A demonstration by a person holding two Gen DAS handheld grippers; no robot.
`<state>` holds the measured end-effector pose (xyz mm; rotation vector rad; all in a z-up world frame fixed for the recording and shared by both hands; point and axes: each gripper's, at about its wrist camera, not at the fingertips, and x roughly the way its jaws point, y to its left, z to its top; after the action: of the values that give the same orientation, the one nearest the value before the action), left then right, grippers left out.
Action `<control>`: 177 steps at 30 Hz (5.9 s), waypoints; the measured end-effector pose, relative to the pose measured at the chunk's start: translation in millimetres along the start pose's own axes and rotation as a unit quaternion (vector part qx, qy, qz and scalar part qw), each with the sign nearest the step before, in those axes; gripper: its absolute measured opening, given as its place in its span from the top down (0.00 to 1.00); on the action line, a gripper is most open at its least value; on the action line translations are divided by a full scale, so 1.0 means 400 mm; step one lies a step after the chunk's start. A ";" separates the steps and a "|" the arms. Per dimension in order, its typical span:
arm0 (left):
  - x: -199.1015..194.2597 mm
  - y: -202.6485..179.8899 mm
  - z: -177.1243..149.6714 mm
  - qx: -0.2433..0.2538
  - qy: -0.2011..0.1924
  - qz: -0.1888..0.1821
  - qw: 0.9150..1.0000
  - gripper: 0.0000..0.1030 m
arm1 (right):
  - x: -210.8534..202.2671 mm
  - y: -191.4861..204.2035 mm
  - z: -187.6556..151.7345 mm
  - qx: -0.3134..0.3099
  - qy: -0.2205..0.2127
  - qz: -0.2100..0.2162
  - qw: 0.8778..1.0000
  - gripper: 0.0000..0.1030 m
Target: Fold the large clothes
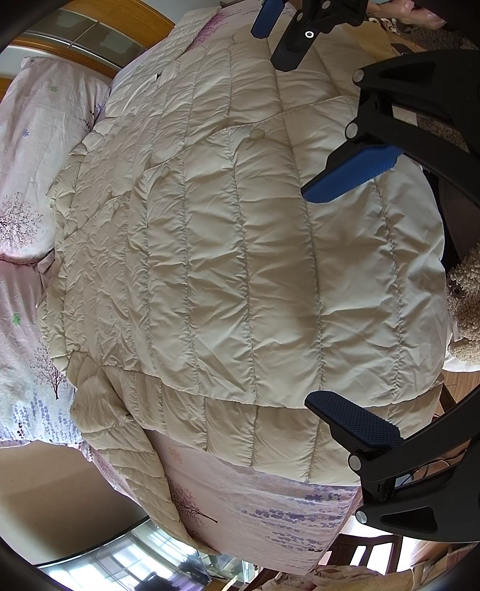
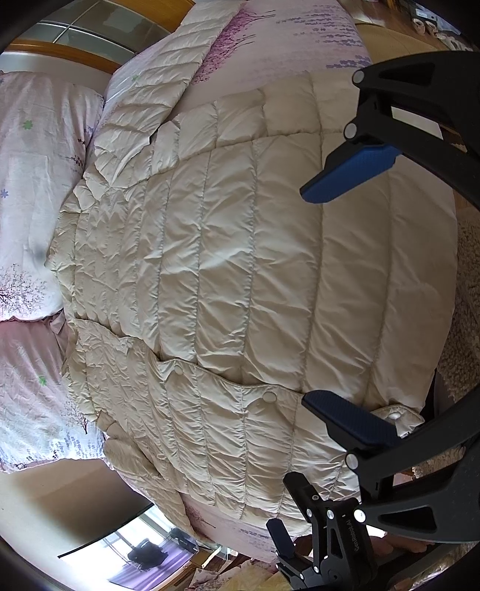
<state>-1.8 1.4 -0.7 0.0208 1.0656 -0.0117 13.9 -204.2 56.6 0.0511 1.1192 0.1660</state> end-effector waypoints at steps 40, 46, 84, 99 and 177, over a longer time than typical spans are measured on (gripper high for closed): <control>0.064 0.117 0.226 -0.030 -0.008 -0.084 0.996 0.01 | 0.004 -0.783 0.056 0.484 -0.164 0.010 0.860 0.14; 0.075 0.149 0.289 -0.040 -0.047 -0.102 0.993 0.01 | 0.047 -0.990 -0.005 0.585 -0.157 0.009 0.796 0.40; 0.186 0.108 0.448 -0.139 -0.036 -0.404 0.904 0.08 | 0.162 -0.165 0.386 0.052 -0.166 0.125 0.977 0.96; 0.324 -0.008 0.478 -0.167 0.051 -0.398 0.900 0.27 | 0.160 -0.181 0.279 0.134 -0.072 0.232 0.961 0.22; 0.120 0.900 0.284 -0.467 -0.168 -0.185 0.848 0.94 | 0.307 0.115 0.441 0.045 0.003 0.175 0.984 0.28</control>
<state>127.7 358.8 16.5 -1.0424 0.6193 0.1521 219.6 -131.7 29.8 0.3284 1.1161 0.4294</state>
